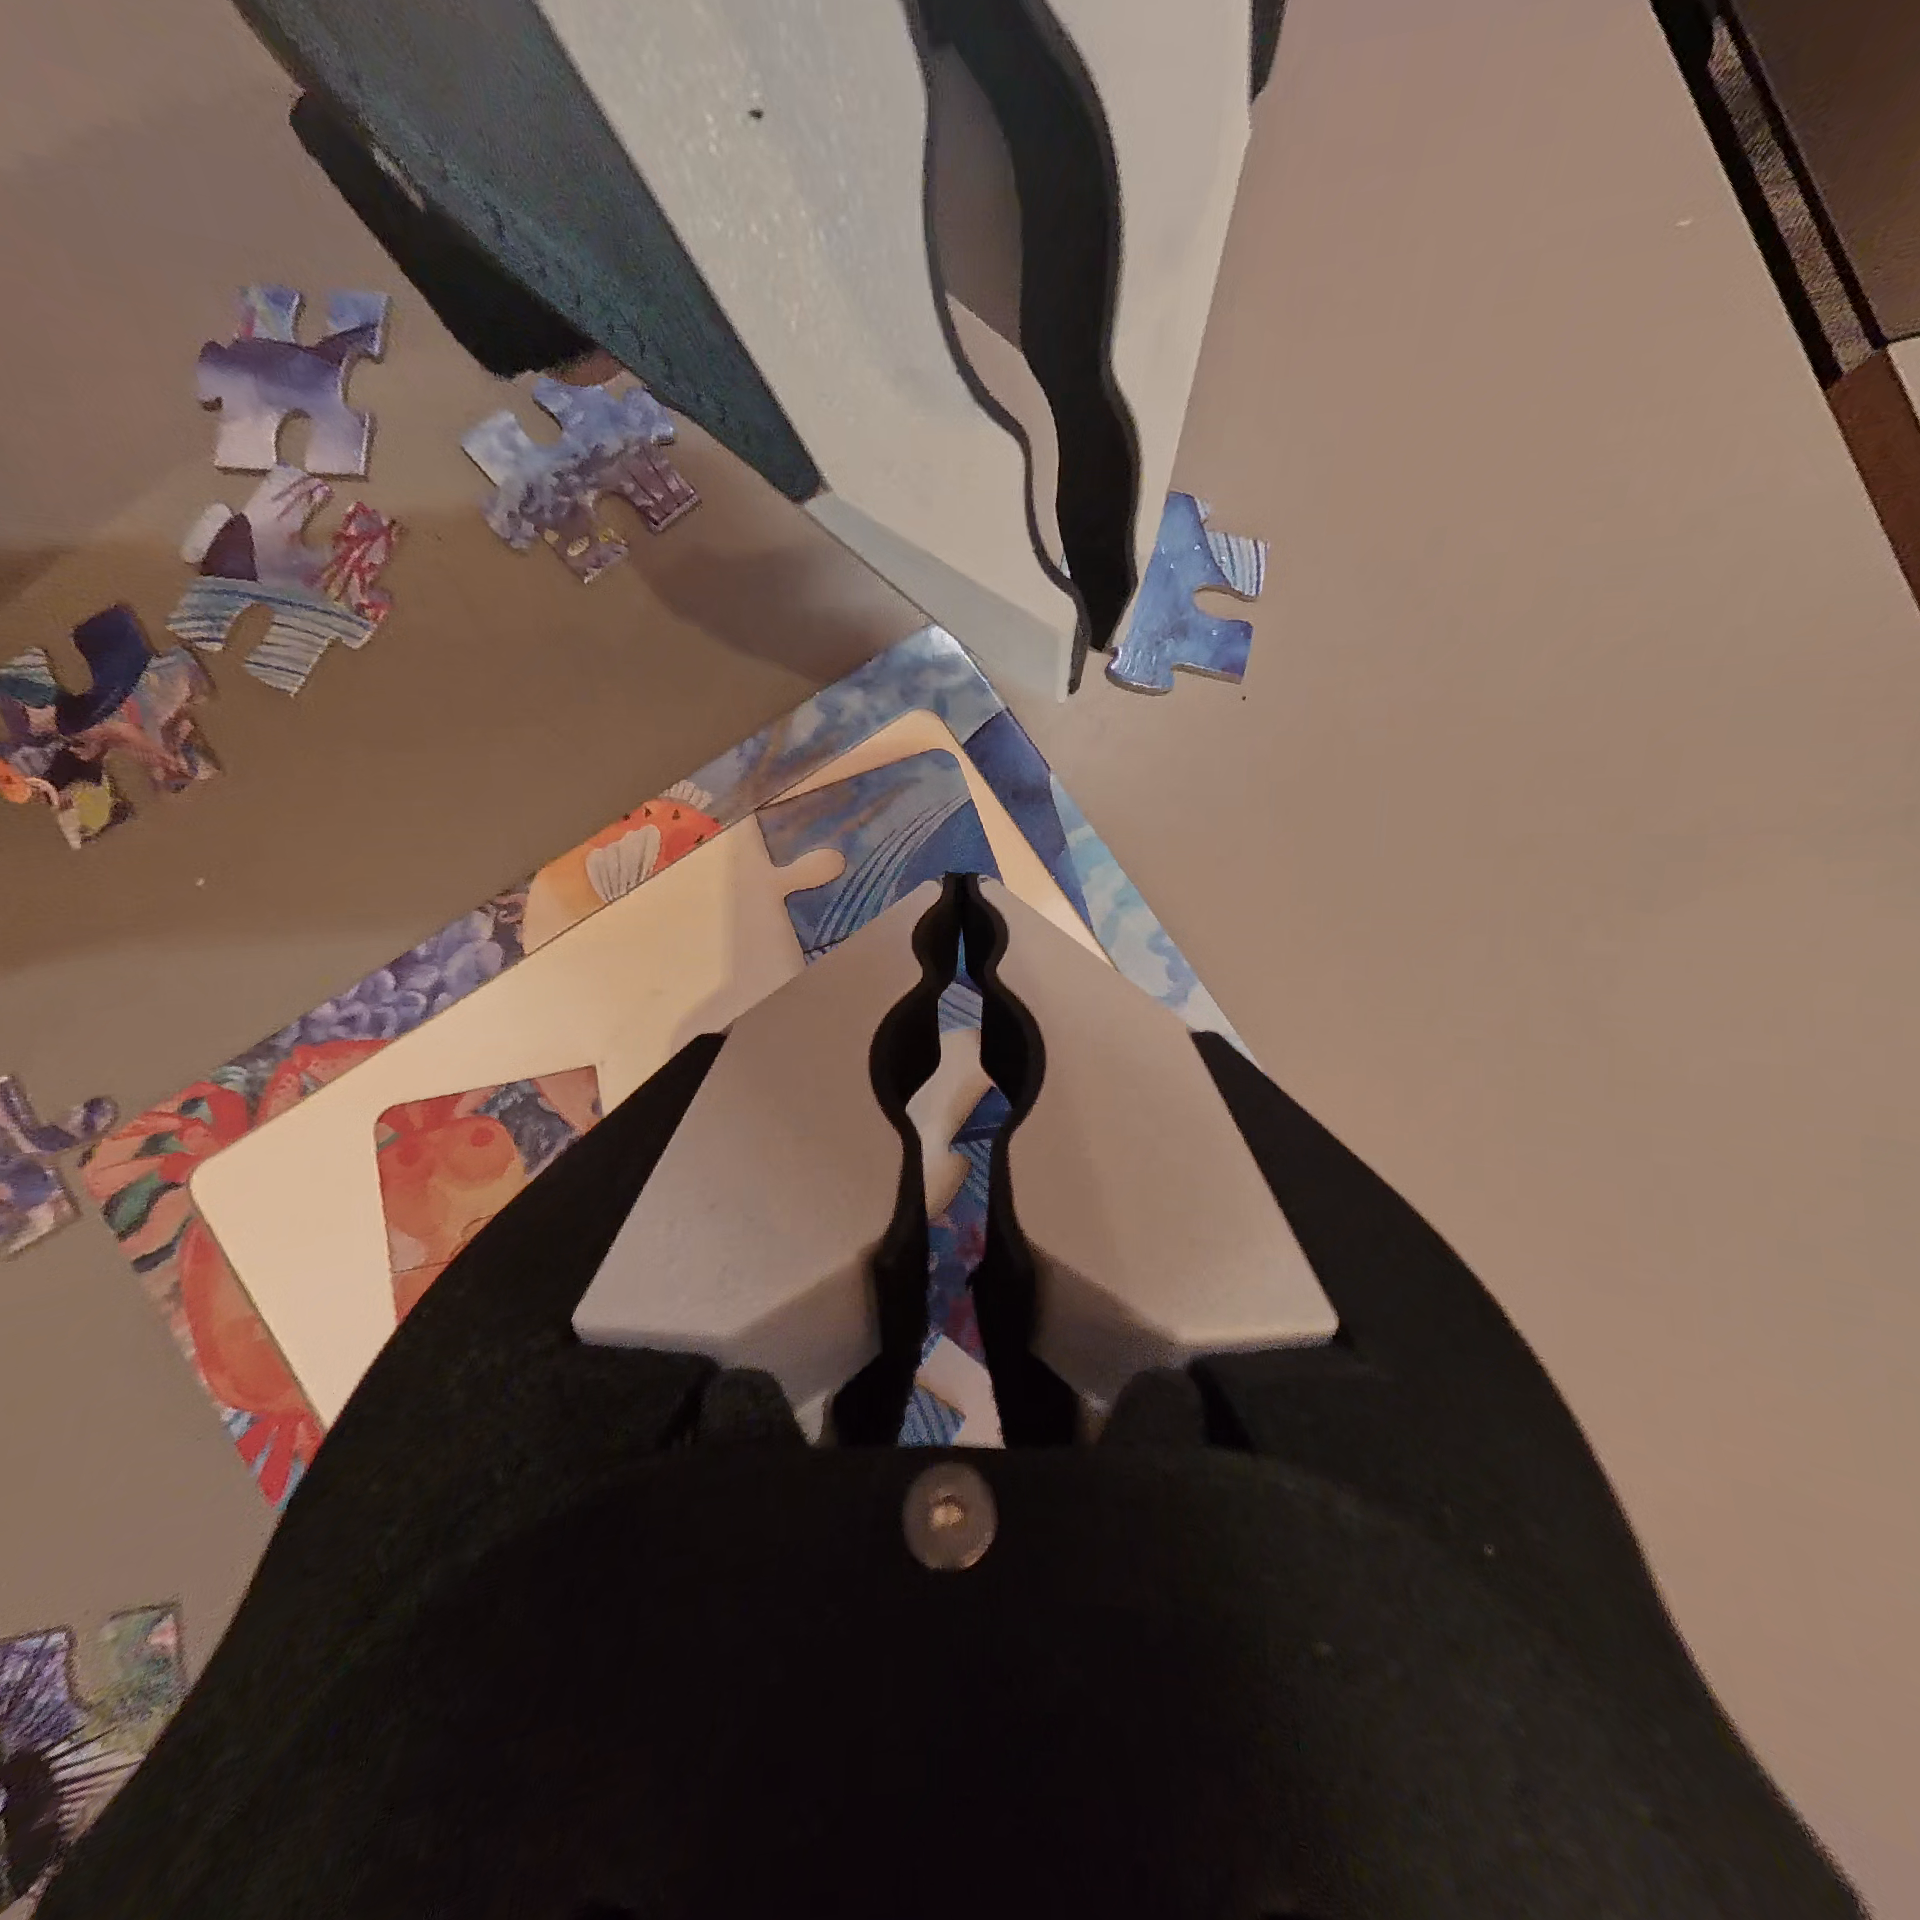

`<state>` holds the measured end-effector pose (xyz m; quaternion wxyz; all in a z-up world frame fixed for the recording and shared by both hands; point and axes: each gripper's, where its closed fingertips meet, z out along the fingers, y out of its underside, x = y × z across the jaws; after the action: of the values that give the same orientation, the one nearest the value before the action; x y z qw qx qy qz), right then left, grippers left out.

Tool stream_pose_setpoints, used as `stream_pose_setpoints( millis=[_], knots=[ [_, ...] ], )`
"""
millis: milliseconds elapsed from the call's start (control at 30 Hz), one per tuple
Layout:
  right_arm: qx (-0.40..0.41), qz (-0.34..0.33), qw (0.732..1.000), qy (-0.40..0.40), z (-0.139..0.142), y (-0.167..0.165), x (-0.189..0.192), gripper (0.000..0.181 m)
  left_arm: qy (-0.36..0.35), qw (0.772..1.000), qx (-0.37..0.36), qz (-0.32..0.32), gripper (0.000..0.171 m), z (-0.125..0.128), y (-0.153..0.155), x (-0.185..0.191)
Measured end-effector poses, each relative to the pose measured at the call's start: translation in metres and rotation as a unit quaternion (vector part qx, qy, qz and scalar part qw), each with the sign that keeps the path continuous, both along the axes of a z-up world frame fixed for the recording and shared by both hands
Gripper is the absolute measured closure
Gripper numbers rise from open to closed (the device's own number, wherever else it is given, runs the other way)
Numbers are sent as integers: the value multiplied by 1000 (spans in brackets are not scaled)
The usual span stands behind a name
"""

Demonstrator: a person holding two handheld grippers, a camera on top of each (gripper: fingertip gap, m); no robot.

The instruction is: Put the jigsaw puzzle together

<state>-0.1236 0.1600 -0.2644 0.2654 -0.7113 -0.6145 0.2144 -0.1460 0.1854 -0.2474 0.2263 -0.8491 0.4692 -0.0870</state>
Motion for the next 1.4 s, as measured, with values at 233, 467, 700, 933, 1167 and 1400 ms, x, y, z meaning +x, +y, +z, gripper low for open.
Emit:
stream_pose_setpoints(
  millis=[233, 467, 700, 933, 1167, 1400],
  knots=[
    [-1, -1, 999, -33, -12, 2, 8, 181, 1, 1000, 0, -1, 165, 0, 0, 0],
    [-27, -18, 999, 0, 8, 13, 20, 177, 3, 1000, -2, 2, 165, -1, 0, -1],
    [-53, -32, 998, 8, 12, 23, 33, 135, 5, 1000, 2, 13, 165, 1, 2, -9],
    [-62, 0, 998, -30, -2, 12, 37, 130, 7, 1000, 4, 20, 165, 1, 3, -14],
    [-52, 51, 996, -50, -19, -6, 26, 118, 7, 1000, 5, 21, 165, 1, 3, -15],
    [-38, 59, 997, -42, -22, -6, 21, 134, 7, 1000, 6, 21, 165, 2, 4, -15]
  ],
)
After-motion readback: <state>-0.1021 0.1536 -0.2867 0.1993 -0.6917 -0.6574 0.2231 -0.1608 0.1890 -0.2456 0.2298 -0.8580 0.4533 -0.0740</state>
